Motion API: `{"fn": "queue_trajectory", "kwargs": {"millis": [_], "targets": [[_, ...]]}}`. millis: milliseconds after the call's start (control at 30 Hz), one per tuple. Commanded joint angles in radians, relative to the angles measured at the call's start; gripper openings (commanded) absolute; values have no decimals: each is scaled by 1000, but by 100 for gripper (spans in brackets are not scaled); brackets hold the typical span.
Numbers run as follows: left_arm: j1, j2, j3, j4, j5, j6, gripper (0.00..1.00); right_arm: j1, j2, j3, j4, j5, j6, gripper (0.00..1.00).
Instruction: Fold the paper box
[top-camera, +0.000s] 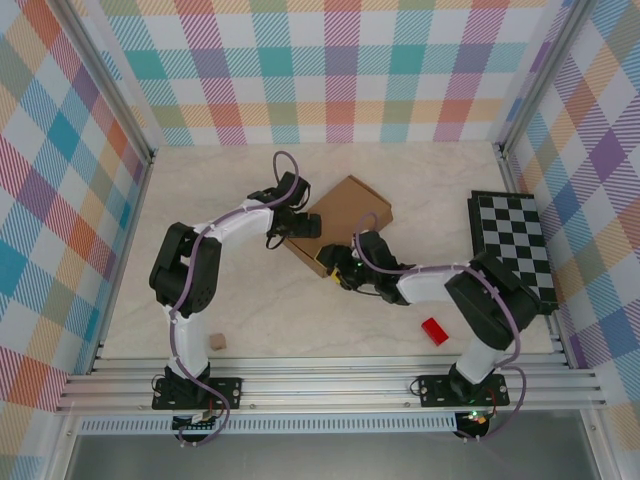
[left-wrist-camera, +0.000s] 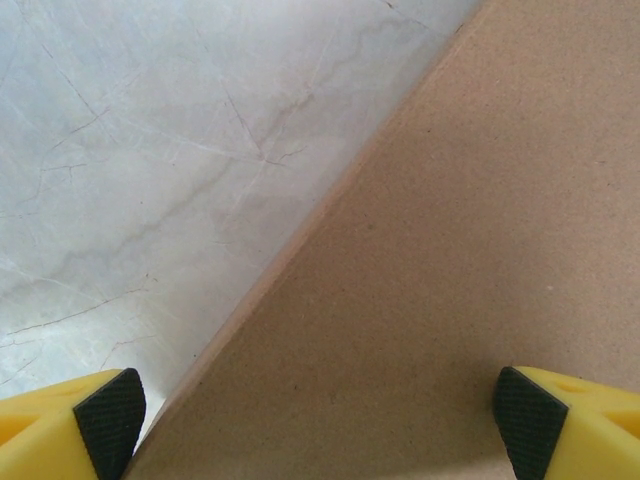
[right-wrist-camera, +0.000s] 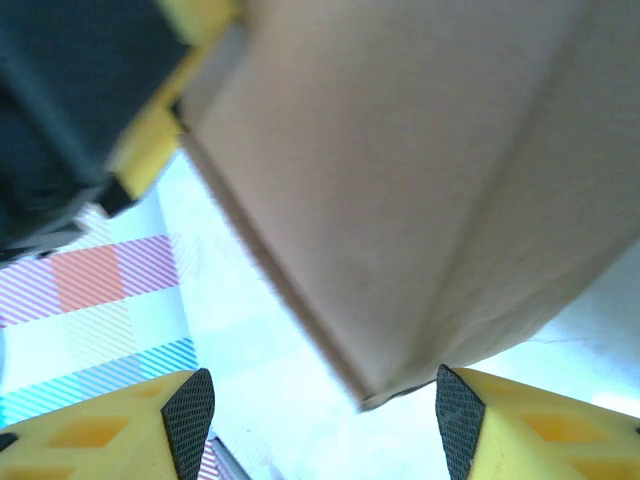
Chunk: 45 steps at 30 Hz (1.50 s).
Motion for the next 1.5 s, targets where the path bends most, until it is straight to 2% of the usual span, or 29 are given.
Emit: {"fn": "queue_trajectory", "kwargs": {"millis": [0, 67, 167, 233, 300, 400, 533, 700, 900, 1100, 1200, 1300, 1467], "targets": [[3, 67, -25, -168, 55, 3, 92, -47, -88, -34, -77, 0, -69, 64], [6, 65, -26, -167, 56, 9, 92, -101, -158, -30, -184, -20, -128, 64], [7, 58, -26, -173, 51, 21, 92, -233, -256, 58, -466, -55, -309, 68], [8, 57, -23, -179, 50, 33, 92, -332, -260, 169, -667, -85, -473, 68], [8, 54, -19, -187, 54, 39, 92, -408, -222, 268, -789, -107, -588, 69], [8, 32, -11, -189, 71, 33, 92, -506, -138, 365, -853, -150, -683, 69], [9, -11, 29, -213, 99, 33, 93, -585, -27, 445, -839, -202, -737, 69], [37, -58, 115, -260, 157, 73, 95, -612, 149, 601, -908, -290, -856, 69], [104, -54, 225, -273, 207, 131, 100, -625, 265, 698, -934, -356, -903, 69], [134, 199, 502, -286, 358, 238, 100, -628, 344, 752, -912, -404, -888, 69], [135, 329, 653, -297, 424, 237, 99, -628, 375, 762, -890, -428, -869, 69], [135, 430, 787, -307, 443, 217, 100, -628, 397, 762, -875, -444, -854, 69], [125, 501, 854, -250, 499, 187, 99, -628, 418, 762, -853, -457, -850, 69]]}}
